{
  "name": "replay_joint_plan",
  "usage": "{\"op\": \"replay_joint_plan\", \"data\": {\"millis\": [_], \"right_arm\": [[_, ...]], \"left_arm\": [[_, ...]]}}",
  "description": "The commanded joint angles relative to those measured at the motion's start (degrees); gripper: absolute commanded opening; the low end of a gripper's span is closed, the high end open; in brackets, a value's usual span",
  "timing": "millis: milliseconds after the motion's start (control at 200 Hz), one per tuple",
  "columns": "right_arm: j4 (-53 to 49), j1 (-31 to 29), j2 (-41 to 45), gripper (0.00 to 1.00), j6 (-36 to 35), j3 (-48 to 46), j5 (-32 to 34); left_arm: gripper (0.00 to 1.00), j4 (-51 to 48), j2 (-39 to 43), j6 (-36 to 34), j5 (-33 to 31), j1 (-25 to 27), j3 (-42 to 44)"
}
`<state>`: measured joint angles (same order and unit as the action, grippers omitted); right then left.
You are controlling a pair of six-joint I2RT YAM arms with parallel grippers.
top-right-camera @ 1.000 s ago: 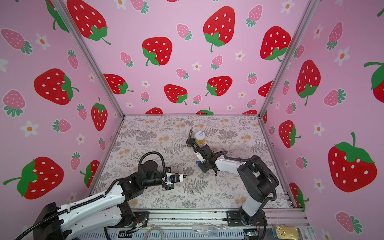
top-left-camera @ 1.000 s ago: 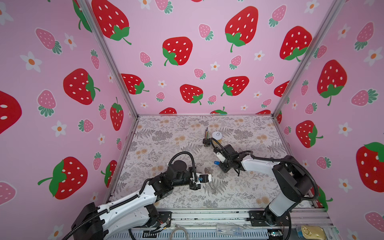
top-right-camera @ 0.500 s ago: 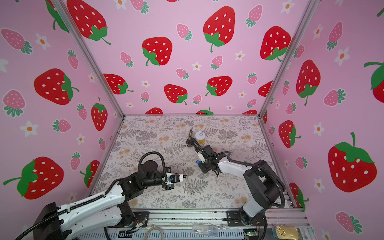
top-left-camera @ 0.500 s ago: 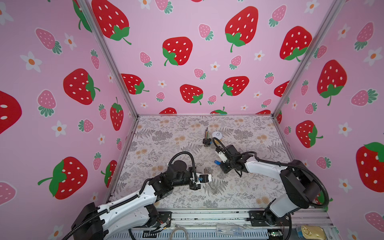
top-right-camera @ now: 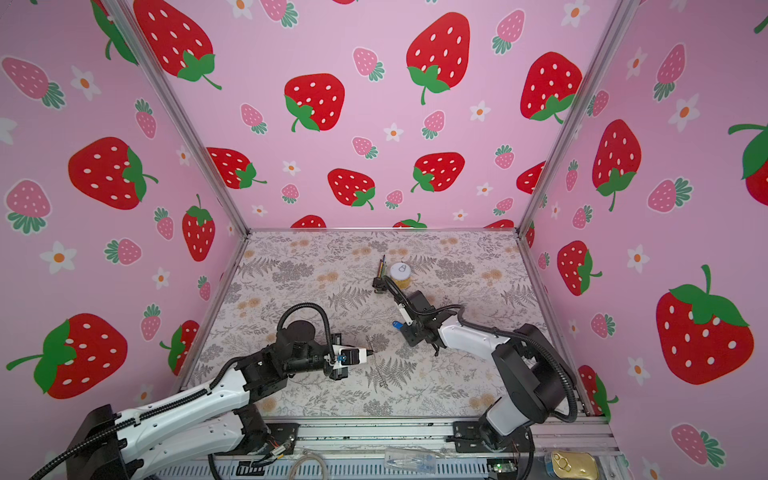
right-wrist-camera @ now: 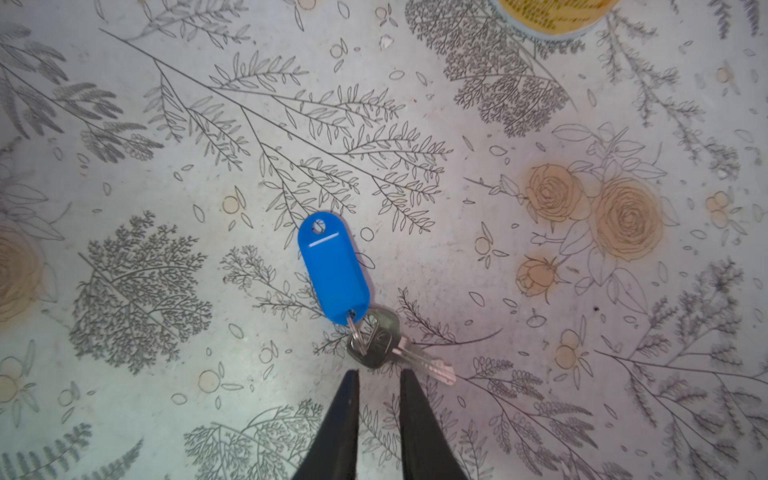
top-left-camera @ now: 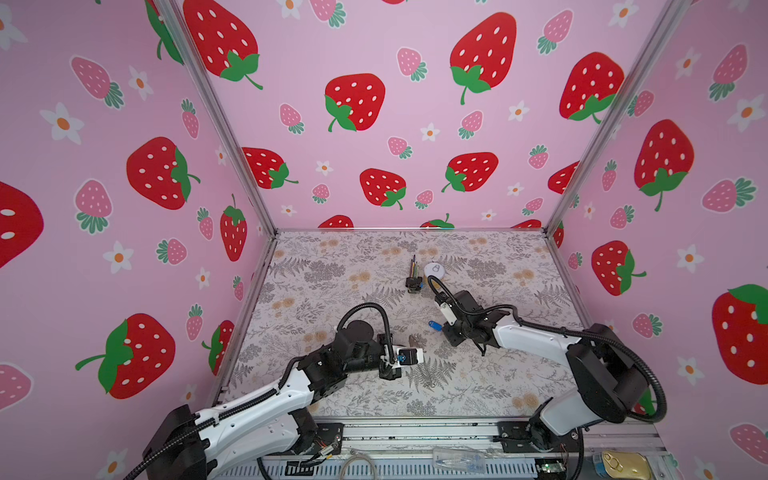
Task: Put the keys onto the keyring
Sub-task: 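Close the right gripper on the key ring of the blue tag, then lift the blue-tag key with the right gripper toward the held ring plate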
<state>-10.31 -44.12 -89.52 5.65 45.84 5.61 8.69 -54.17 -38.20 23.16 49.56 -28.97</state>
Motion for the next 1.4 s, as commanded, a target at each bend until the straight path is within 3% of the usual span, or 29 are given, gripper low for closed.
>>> {"op": "replay_joint_plan", "data": {"millis": [0,485,670,1050,1391], "right_arm": [[0.3,-0.2,-1.4,0.22,-2.1,1.3,-0.1],[0.6,-0.3,-5.1,0.2,-3.8,2.9,-2.1],[0.9,-0.2,-5.5,0.12,-4.1,3.0,-2.3],[1.0,-0.3,-2.8,0.0,-4.5,1.7,-2.4],[0.0,-0.3,1.7,0.0,-5.2,0.6,-0.9]], "left_arm": [[0.0,0.2,-0.2,-1.0,1.3,0.2,-2.8],[0.0,0.0,-0.2,-1.0,1.5,0.1,-2.9],[0.0,0.1,-0.4,-0.9,1.6,0.1,-2.9],[0.0,0.1,-0.4,-0.9,1.8,0.1,-2.9],[0.0,0.1,-0.6,-0.7,2.1,0.2,-2.9]]}}
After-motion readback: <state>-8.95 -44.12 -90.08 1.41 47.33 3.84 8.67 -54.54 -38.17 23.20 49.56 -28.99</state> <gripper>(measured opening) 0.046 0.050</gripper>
